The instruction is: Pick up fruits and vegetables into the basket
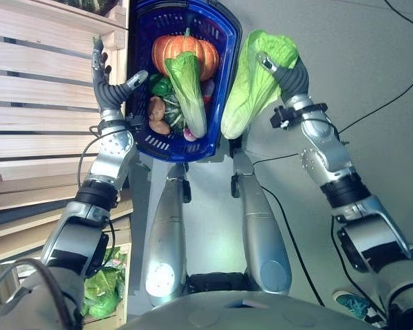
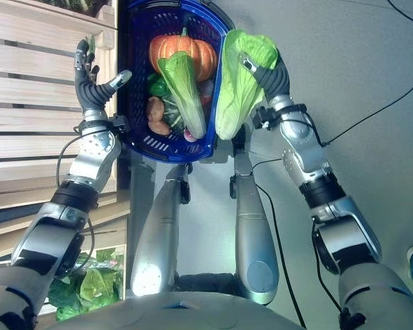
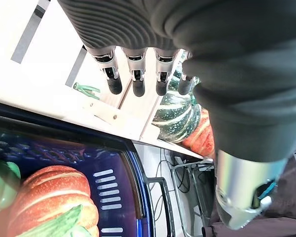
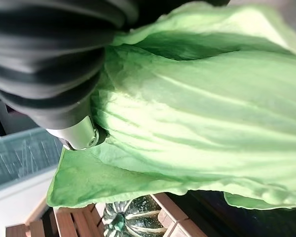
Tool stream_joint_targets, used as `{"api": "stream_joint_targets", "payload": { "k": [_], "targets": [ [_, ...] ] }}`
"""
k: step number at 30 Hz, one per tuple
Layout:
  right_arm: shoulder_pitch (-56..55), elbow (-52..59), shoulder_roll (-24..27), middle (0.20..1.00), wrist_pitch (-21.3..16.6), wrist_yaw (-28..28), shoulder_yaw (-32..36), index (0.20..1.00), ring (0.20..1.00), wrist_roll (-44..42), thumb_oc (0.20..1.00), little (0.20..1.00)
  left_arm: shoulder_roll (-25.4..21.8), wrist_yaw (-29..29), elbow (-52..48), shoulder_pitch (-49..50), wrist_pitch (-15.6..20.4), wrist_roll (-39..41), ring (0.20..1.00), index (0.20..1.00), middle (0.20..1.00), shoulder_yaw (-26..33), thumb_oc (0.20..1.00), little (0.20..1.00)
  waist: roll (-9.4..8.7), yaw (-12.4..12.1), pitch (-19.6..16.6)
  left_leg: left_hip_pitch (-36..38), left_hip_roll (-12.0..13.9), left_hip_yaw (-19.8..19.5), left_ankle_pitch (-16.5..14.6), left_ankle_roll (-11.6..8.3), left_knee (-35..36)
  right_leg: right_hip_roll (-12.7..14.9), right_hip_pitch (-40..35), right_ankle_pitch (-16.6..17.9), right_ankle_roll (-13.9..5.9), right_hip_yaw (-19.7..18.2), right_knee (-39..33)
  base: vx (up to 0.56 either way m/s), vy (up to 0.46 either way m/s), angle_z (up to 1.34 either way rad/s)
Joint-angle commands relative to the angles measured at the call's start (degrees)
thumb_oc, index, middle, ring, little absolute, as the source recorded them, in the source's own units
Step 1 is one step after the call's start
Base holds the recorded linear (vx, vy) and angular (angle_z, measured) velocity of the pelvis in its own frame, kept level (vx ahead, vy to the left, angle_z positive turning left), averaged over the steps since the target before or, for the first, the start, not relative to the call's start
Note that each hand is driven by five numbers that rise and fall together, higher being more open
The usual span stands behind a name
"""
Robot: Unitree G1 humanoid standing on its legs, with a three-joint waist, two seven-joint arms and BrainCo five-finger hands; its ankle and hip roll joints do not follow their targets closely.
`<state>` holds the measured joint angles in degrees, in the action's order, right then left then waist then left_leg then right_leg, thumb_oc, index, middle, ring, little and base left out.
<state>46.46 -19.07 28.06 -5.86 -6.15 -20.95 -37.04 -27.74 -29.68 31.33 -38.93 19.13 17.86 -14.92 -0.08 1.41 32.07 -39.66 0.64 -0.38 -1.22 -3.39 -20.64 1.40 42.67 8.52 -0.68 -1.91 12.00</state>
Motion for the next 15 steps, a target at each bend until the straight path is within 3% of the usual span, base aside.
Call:
{"api": "stream_joint_targets", "payload": {
  "k": [1,15],
  "targets": [
    [4.52,-0.81,-1.13,0.200,-0.28,-0.68,-1.33,0.200,0.200,-1.12,0.200,0.200,-1.52,1.07,0.67,-1.51,3.73,-0.93,1.000,1.000,1.000,-1.13,1.000,1.000,2.79,-1.53,-2.28,-0.43,-4.17,-1.34,4.11,0.70,6.31,-1.51,-1.45,-10.31,-2.02,6.01,7.66,0.01,-0.032,0.05],
    [19.61,-22.85,-3.10,0.200,3.95,0.81,-6.84,0.200,0.200,-4.96,0.200,0.200,-1.44,3.65,2.41,-7.61,4.95,0.61,1.000,1.000,1.000,-6.40,1.000,1.000,4.41,-5.27,-2.28,-2.93,-5.55,-3.19,3.50,0.86,3.26,-0.29,0.81,-10.64,-1.68,8.04,10.15,0.01,-0.018,0.09]
  ]
}}
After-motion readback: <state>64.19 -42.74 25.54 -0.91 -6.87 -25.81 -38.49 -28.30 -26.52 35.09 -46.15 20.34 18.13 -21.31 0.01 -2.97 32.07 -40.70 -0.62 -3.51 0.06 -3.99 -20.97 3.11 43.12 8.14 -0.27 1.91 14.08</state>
